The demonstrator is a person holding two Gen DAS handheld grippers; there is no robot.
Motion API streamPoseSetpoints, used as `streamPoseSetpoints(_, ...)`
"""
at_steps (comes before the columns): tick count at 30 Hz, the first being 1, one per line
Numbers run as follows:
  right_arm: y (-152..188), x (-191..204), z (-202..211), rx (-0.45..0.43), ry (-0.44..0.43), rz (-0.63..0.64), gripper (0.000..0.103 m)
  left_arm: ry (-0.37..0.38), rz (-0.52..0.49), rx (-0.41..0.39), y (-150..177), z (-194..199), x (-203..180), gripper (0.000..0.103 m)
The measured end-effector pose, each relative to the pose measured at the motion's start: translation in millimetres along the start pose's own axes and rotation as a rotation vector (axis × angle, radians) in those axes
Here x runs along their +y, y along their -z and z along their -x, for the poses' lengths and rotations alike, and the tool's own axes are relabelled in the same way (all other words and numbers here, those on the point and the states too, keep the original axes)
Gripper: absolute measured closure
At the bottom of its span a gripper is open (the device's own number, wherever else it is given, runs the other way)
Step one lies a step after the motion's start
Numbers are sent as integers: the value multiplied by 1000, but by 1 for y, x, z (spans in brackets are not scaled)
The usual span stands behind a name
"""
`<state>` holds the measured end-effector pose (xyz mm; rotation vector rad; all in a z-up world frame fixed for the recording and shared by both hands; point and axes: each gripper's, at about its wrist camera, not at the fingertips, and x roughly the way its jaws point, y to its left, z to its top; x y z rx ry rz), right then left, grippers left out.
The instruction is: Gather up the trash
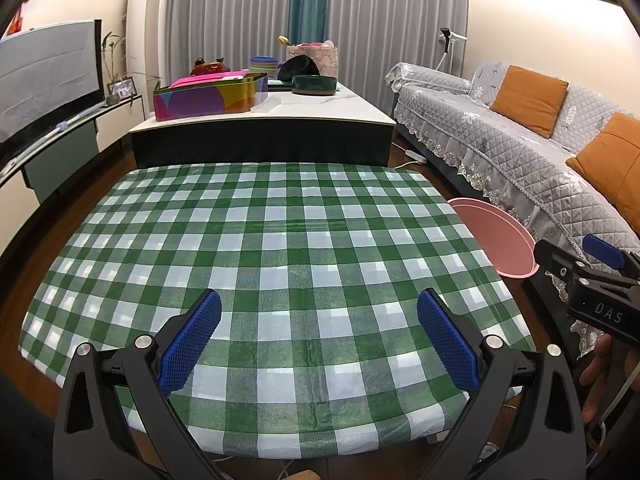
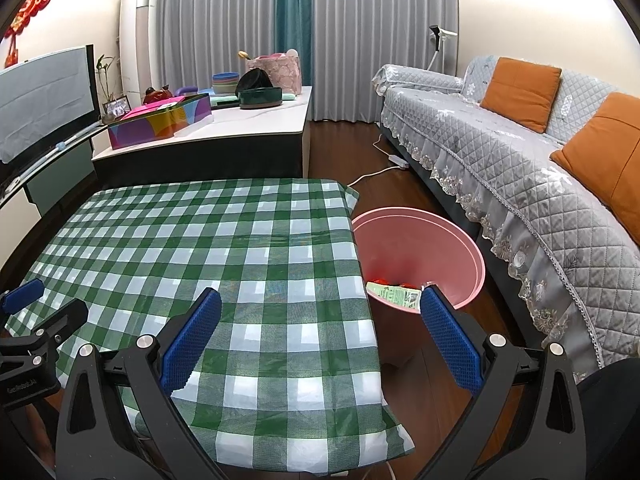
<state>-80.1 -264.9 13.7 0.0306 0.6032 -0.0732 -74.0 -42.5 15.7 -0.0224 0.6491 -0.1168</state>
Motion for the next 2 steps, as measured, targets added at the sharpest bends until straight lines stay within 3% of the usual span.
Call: streamPoseSetpoints(2, 0, 0, 0, 0, 0, 1, 5, 0, 0, 0, 0, 0, 0, 8)
